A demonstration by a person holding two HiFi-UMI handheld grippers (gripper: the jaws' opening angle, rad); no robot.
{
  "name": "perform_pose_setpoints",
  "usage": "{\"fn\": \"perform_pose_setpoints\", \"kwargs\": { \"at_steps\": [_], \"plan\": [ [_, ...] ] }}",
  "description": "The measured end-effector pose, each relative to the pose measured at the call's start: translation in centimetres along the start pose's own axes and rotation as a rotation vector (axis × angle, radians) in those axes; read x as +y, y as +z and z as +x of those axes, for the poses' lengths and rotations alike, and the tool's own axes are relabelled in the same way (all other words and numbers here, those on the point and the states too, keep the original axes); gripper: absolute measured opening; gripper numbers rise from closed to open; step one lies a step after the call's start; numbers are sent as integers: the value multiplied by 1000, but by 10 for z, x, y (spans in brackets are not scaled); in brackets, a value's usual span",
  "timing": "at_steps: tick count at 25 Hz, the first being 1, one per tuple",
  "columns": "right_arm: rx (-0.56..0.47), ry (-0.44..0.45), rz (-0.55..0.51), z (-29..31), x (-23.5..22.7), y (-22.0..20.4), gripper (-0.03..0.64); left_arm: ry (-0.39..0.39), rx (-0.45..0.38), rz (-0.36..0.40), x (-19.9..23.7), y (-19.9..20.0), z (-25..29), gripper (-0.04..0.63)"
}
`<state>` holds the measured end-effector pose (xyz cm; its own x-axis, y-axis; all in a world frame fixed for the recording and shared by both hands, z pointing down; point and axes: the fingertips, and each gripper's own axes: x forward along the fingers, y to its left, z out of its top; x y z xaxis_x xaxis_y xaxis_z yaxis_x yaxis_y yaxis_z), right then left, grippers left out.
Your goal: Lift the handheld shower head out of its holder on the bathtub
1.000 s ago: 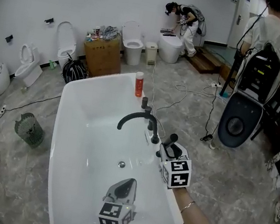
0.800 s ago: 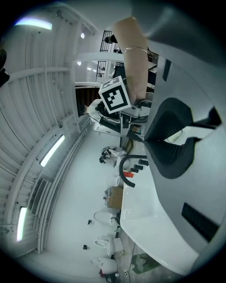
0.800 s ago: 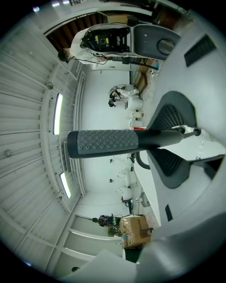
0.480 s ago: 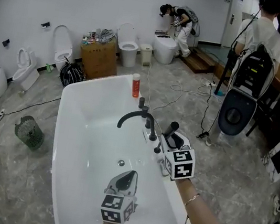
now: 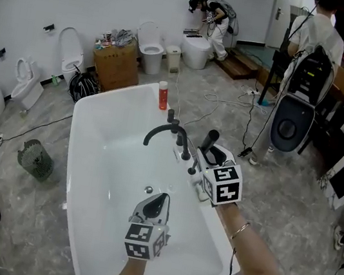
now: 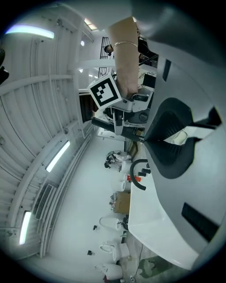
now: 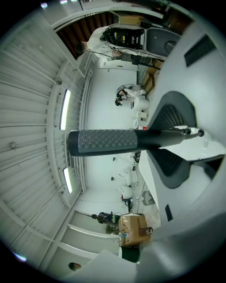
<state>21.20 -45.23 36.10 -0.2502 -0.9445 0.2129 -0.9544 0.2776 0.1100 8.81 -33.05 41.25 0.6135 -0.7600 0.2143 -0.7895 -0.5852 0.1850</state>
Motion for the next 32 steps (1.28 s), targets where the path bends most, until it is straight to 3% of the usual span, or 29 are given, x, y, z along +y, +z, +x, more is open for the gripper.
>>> {"fn": "perform_pose_setpoints", "kwargs": {
  "at_steps": [32],
  "plan": [
    [2, -37, -2, -31, 14, 26, 132, 4, -8, 13, 2, 16, -44, 20]
  ]
}}
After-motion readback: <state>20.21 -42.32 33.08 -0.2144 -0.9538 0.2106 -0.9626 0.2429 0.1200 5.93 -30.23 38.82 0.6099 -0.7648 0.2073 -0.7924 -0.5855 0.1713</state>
